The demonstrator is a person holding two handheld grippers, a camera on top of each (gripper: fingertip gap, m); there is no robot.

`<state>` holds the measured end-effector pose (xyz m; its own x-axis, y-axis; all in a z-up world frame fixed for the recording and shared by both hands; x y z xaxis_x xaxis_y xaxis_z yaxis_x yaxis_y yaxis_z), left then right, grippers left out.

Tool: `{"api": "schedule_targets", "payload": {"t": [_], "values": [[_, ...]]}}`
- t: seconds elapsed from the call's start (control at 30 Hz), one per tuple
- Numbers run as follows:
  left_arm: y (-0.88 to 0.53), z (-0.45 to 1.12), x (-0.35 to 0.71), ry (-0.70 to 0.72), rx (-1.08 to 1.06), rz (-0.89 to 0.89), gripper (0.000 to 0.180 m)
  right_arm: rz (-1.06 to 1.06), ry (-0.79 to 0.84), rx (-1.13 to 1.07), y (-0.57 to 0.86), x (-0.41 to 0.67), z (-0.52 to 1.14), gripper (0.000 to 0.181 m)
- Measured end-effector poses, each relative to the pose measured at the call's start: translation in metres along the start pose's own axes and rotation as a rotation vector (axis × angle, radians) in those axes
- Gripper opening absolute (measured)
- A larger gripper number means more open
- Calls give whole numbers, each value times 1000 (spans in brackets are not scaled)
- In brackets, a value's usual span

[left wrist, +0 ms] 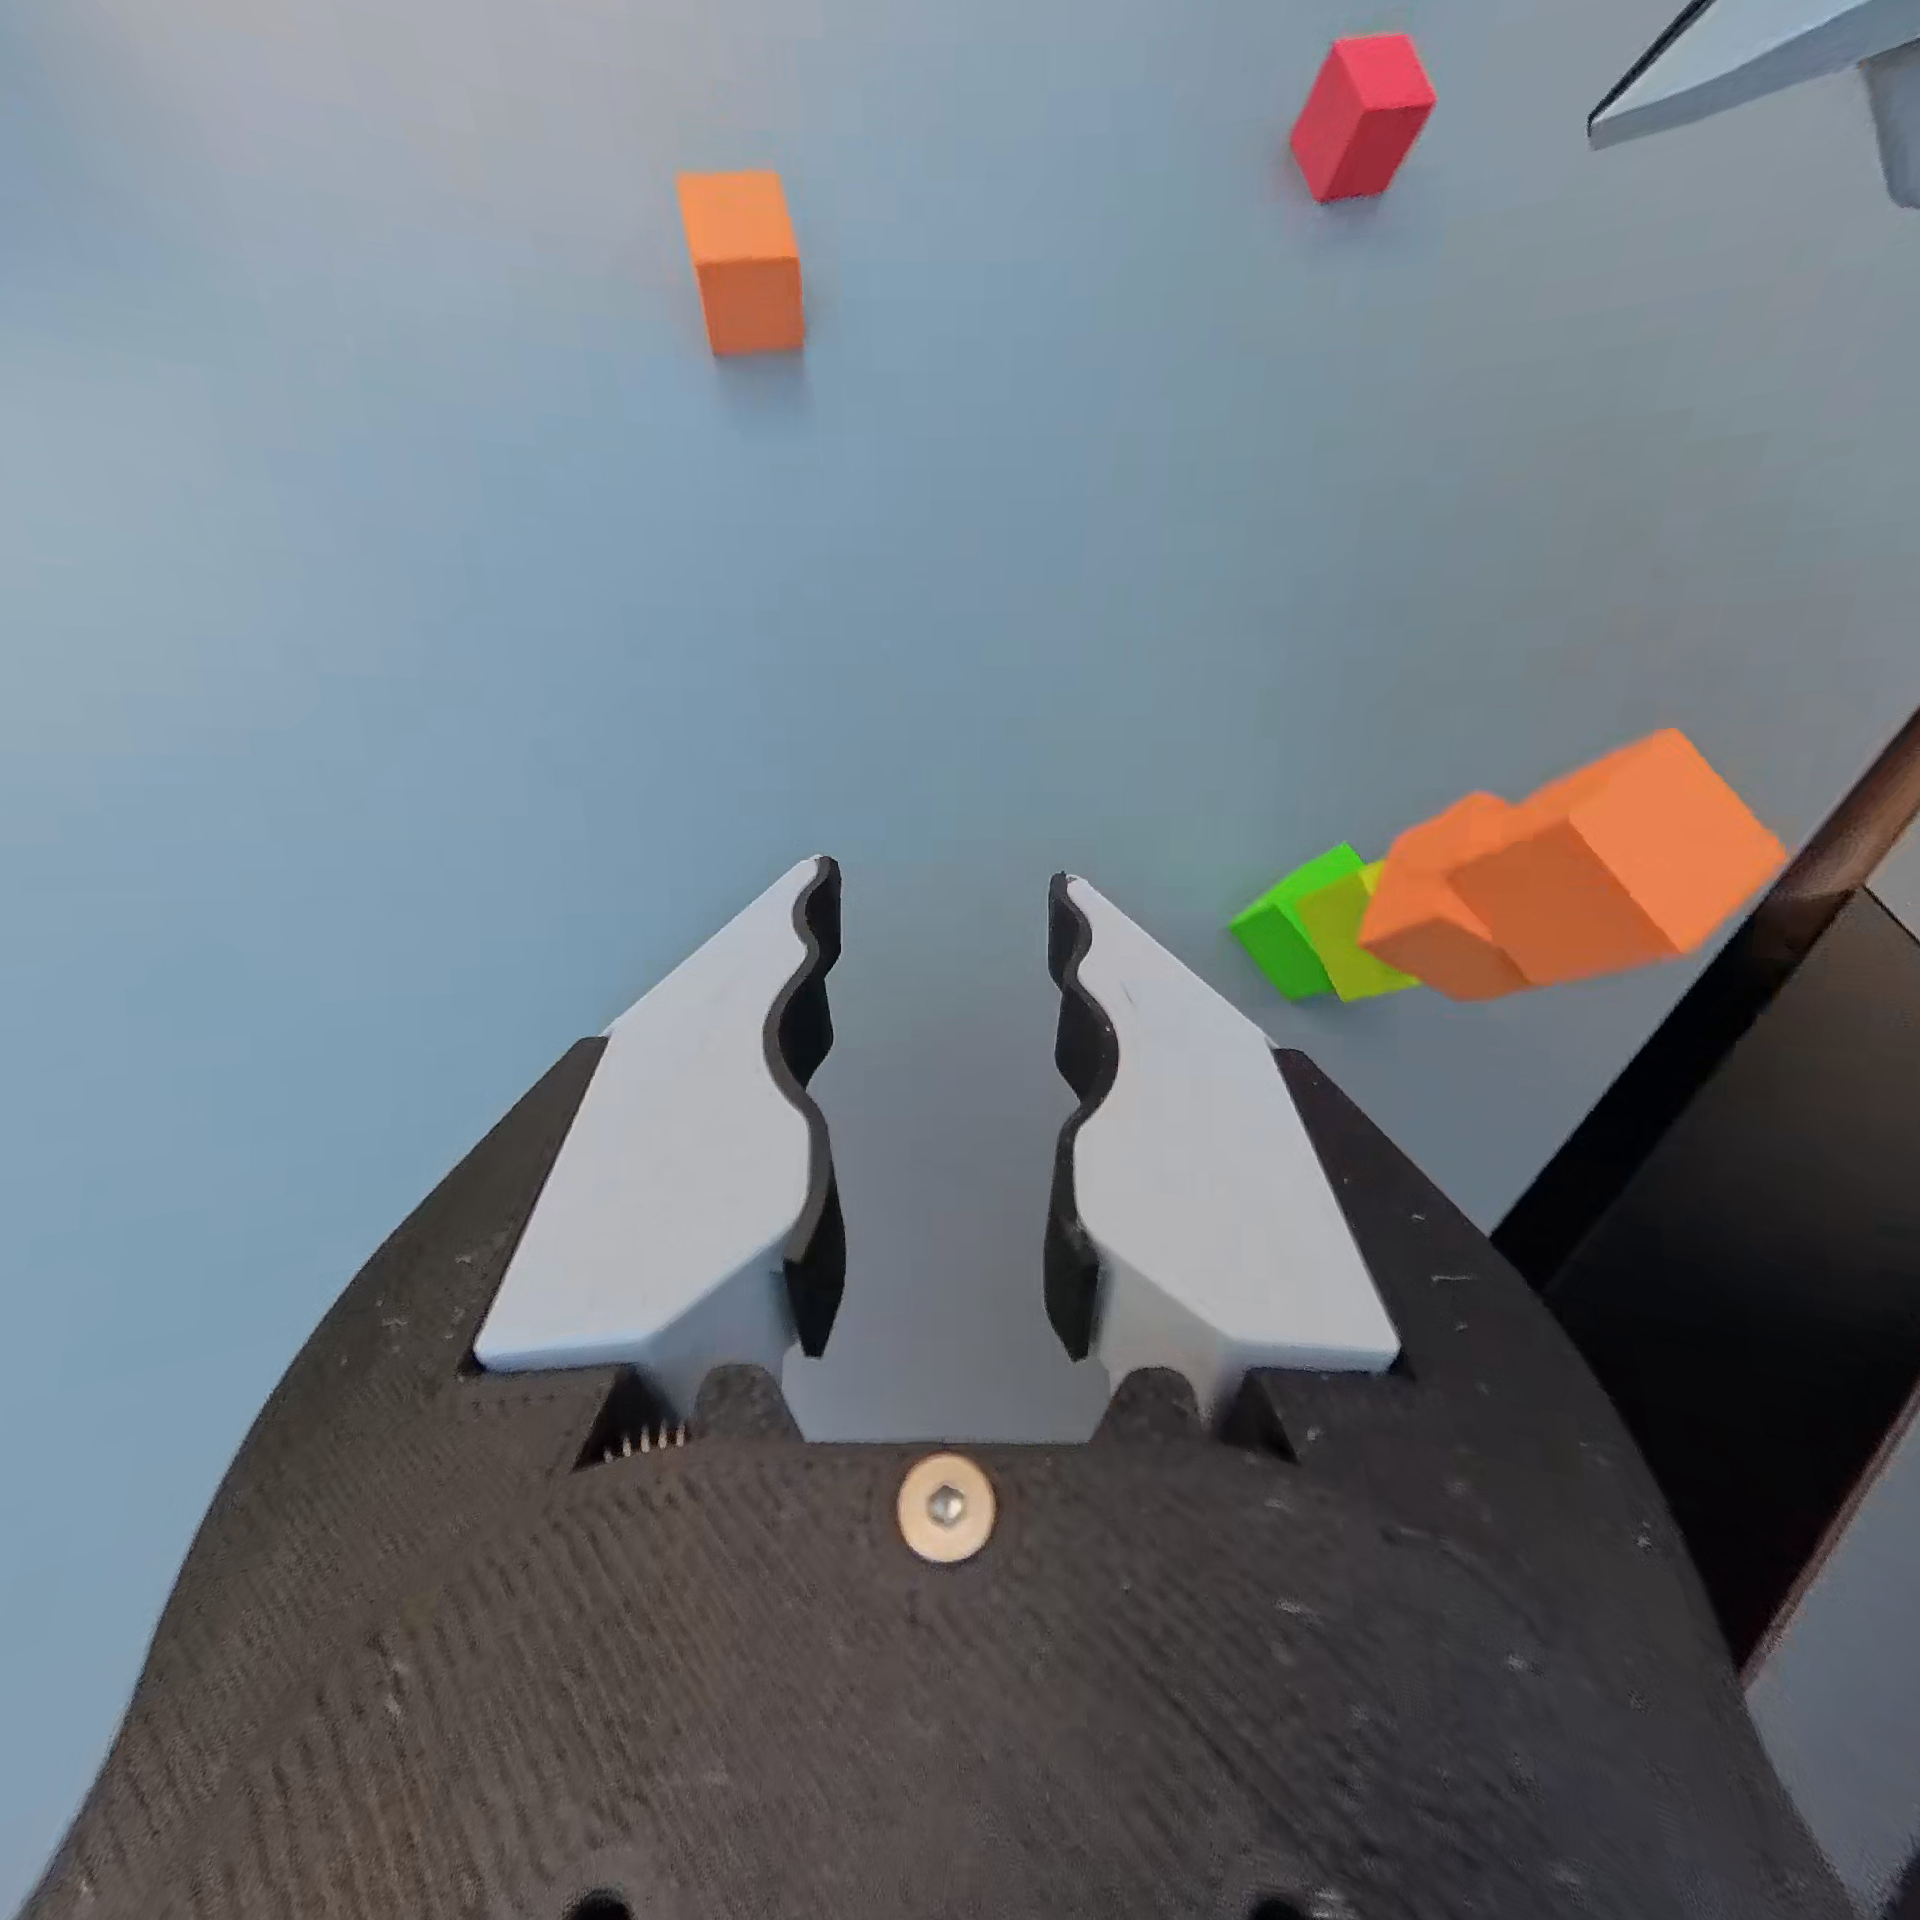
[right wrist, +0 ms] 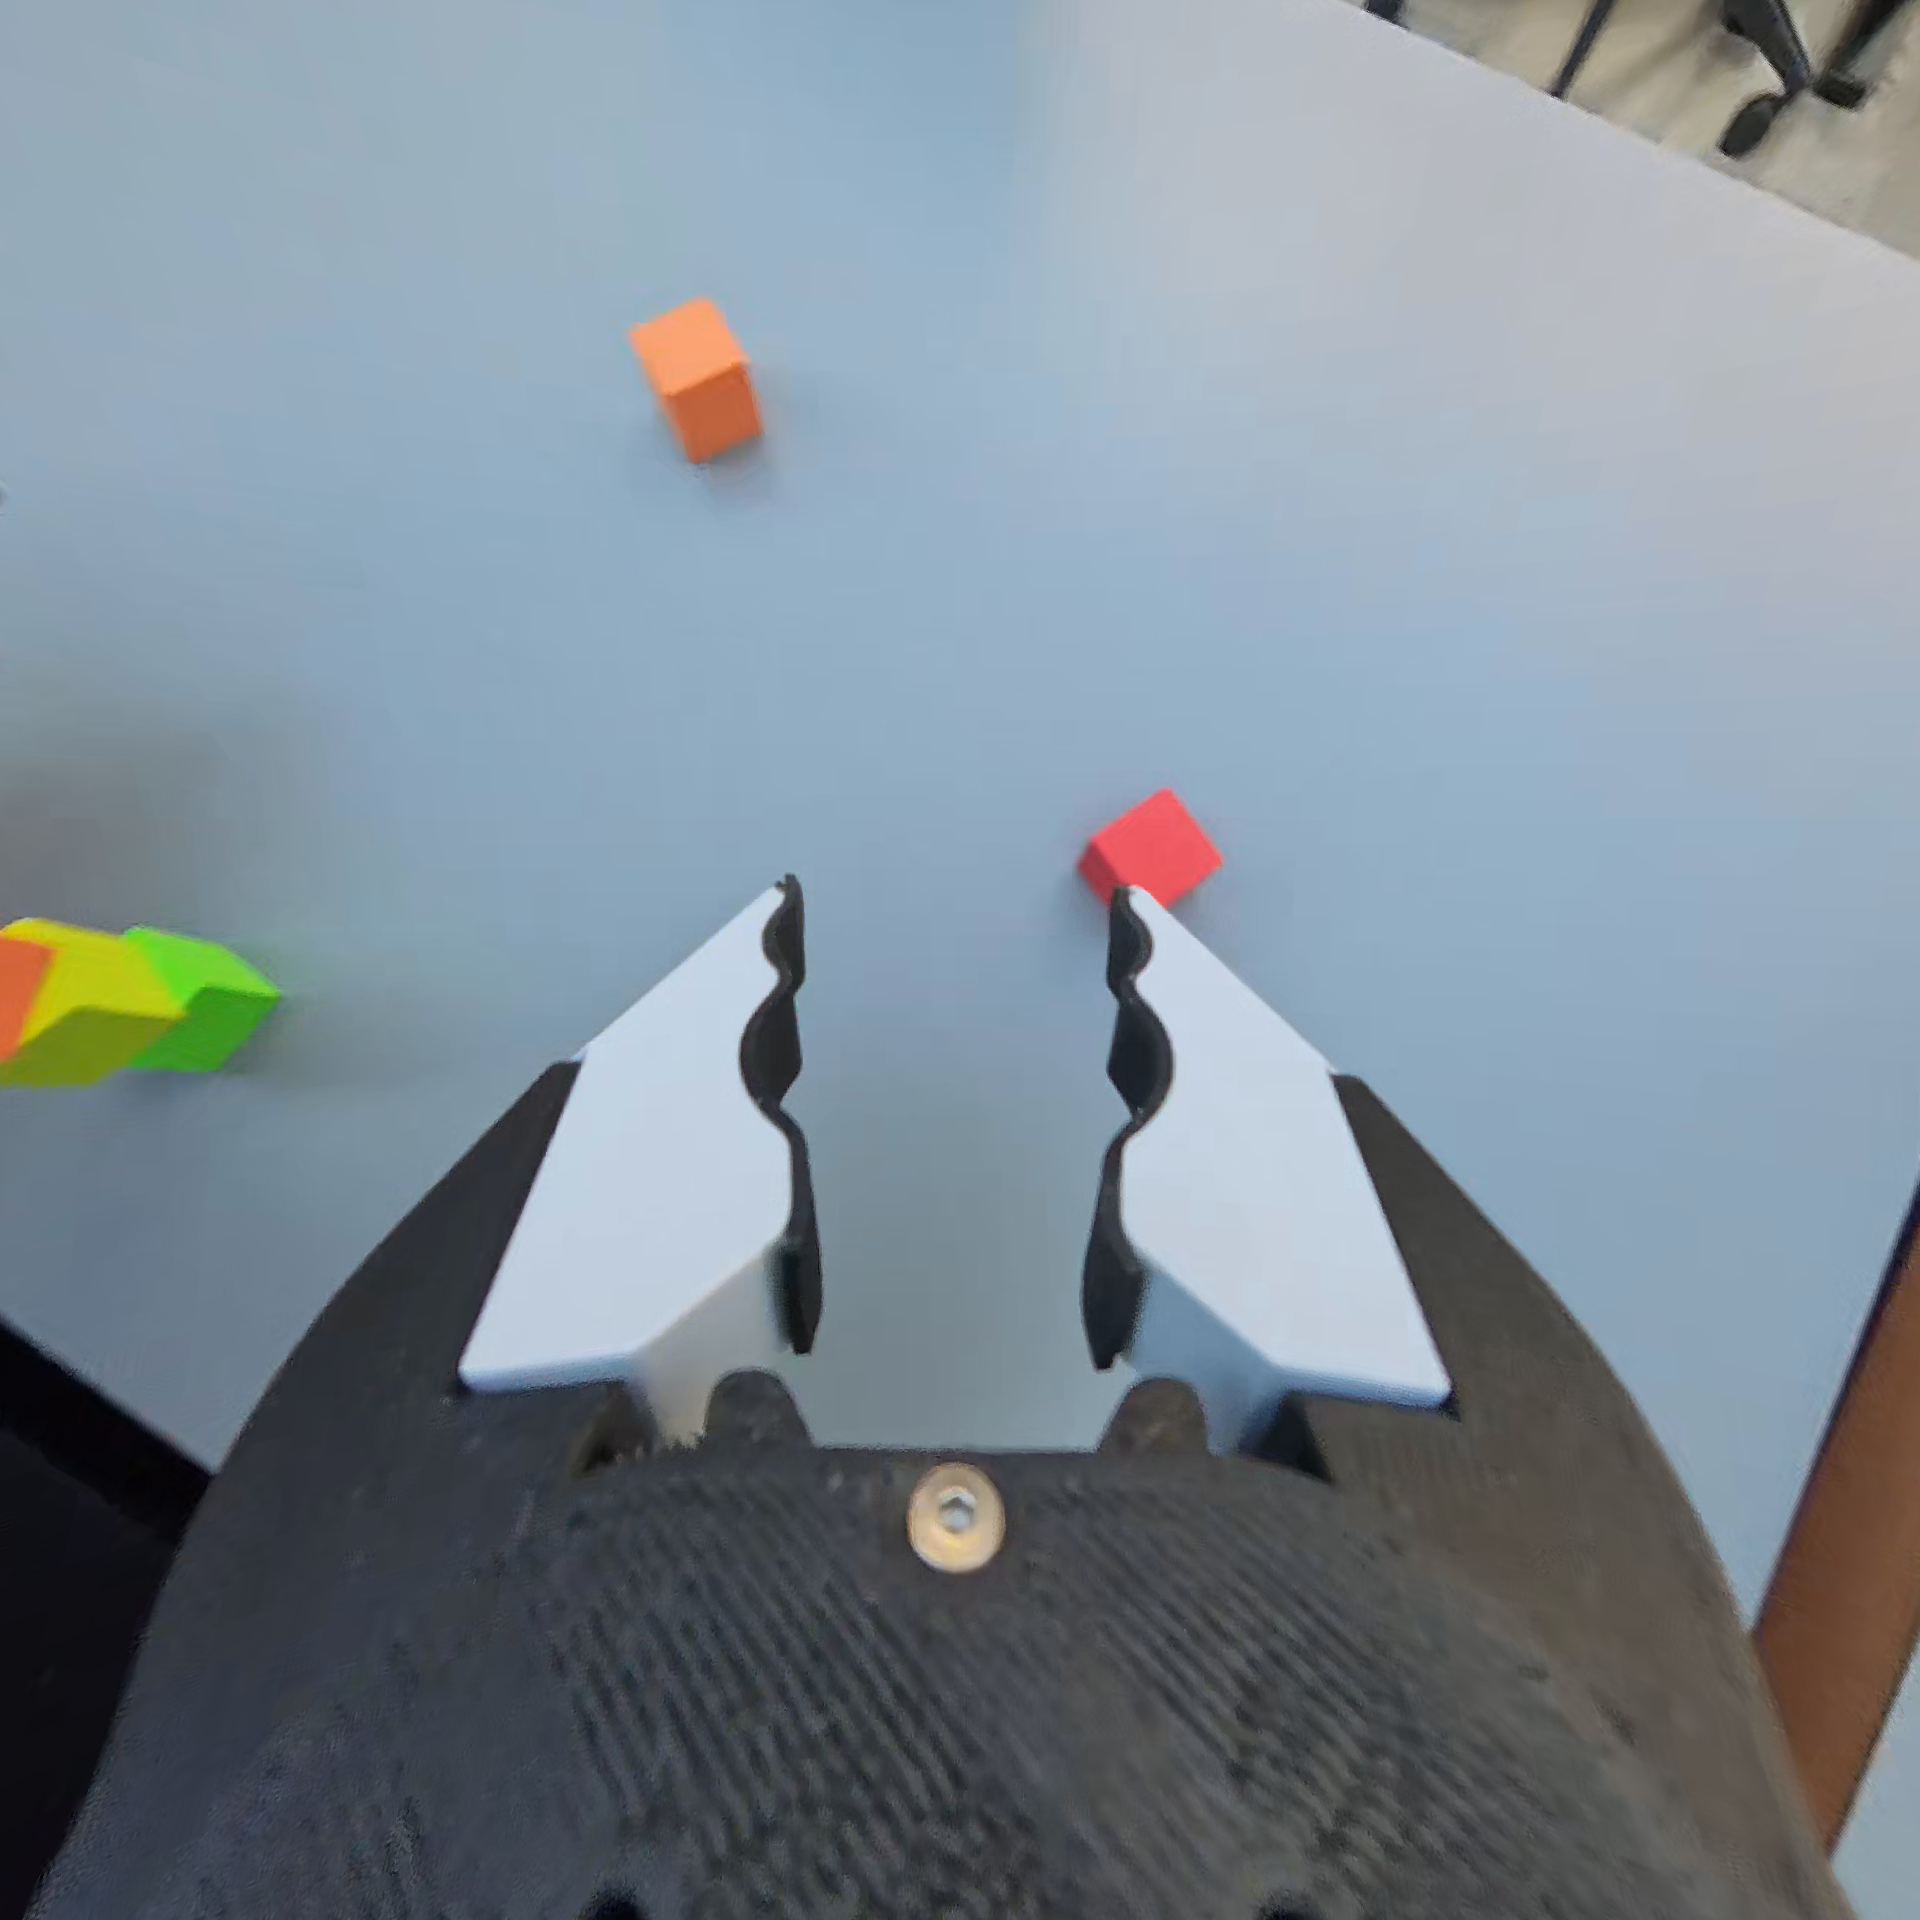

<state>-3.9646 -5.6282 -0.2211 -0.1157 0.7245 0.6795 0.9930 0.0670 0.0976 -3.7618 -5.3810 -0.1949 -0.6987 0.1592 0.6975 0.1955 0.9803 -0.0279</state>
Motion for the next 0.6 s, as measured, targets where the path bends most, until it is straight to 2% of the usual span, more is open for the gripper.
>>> {"api": "schedule_targets", "payload": {"t": [0.1, 0.2, 0.33, 0.53, 0.6], "values": [[-10, 24, 25, 2, 39, 15, 38, 119, -39, -77, 36, -3, 20, 57], [-15, 54, 50, 15, 74, 19, 54, 202, -94, -63, 49, -8, 46, 57], [-20, 93, 79, -2, 117, 59, 71, 210, -135, -57, 47, -12, 61, 26], [-30, 139, 99, -48, 130, 14, 71, 167, -5, -3, 20, 2, 27, 25], [-32, 149, 102, -65, 134, -17, 61, 140, 29, 28, 3, 7, 10, 25]]}}
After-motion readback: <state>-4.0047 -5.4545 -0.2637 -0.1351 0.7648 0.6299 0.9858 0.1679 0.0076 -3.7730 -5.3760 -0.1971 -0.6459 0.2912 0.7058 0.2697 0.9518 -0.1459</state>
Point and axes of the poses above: each gripper's, where its closed fingertips meet, z out along the fingers, x out of its top, y = z × x across the jaws, the point moved 10 cm from there along -z, back along the fingers, and after that the axes turned 3 degrees about x, right-handed, at the moved point
